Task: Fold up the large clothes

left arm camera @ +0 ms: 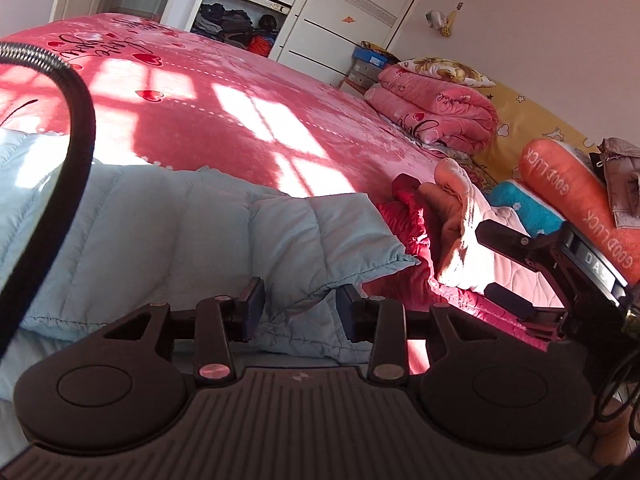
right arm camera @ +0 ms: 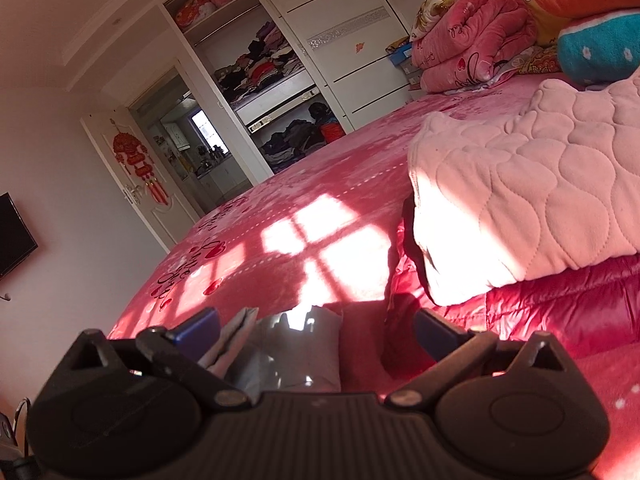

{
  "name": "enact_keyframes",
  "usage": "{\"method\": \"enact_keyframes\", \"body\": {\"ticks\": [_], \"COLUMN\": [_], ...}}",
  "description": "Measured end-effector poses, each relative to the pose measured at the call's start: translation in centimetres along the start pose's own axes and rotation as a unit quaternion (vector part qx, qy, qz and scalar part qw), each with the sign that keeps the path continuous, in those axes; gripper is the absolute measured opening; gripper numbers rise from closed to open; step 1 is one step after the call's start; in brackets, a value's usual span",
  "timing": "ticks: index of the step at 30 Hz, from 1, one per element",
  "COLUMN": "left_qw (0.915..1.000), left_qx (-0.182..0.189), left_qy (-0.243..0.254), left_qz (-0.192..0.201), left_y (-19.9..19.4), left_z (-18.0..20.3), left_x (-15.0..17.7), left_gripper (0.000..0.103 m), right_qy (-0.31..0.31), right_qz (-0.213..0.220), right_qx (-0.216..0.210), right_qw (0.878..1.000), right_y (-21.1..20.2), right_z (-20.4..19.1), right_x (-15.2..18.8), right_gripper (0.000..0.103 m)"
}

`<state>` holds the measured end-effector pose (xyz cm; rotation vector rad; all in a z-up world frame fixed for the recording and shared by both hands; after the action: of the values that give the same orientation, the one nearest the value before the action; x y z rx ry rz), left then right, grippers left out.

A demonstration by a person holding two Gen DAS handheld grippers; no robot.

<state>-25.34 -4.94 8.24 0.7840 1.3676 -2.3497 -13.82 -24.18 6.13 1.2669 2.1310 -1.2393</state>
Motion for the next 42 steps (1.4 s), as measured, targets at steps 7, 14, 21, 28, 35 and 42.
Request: {"method": "enact_keyframes", "body": {"ticks": [7,14,21,28,35,42], "left_qw": [0.9992,0.9959,0.9891,0.9823,0.9759,0.9705], "left_qx": [-0.035,-0.087,-0.147,-0.184,-0.205,-0.221], "left_qy": [0.017,0.023,-0.006,-0.037,-0.068,-0.083], "left_qz": [0.005,-0.006,0.0,0.006,0.032,0.049], "left_y": [-2.5,-3.2,-4.8,-4.5,-2.4,-0.5], "left_z": [-2.5,-4.7,-9.9,-13.4,-14.8,-14.7], "left_x": [1.6,3.1,2.6,1.2,-2.1,-5.0], "left_gripper": [0.071,0.073,0.072,0.073,0.073,0.073], "right_qy": [-0.005,-0.049,-0.107,-0.125,-0.174,-0.158], "right_qz": [-0.057,-0.113,-0.141,-0.155,-0.08,-0.121], "right_qx": [-0.04,-0.047,-0.04,-0.038,-0.007,0.024], "right_qw": [0.998,0.991,0.983,0.979,0.982,0.98], "right_y": [2.2,4.3,5.7,7.6,6.9,9.1], "right_z": [-1.0,-2.4,-4.0,-4.6,-6.1,-3.9], "right_x": [0.7,2.7,4.5,5.2,3.3,3.0], "right_gripper": [0.102,0.091,0.066,0.015,0.006,0.01]}}
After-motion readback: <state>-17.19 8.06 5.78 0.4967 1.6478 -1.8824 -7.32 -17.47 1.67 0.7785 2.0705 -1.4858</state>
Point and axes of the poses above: each gripper's, at about its wrist camera, not at the fingertips, and y roughly the way its jaws point, z to its right, x to its underside, the point moved 7 cm from there along y, roughly the way its jaws point, and after that the axes turned 14 degrees about -z, right-handed, at the moved point
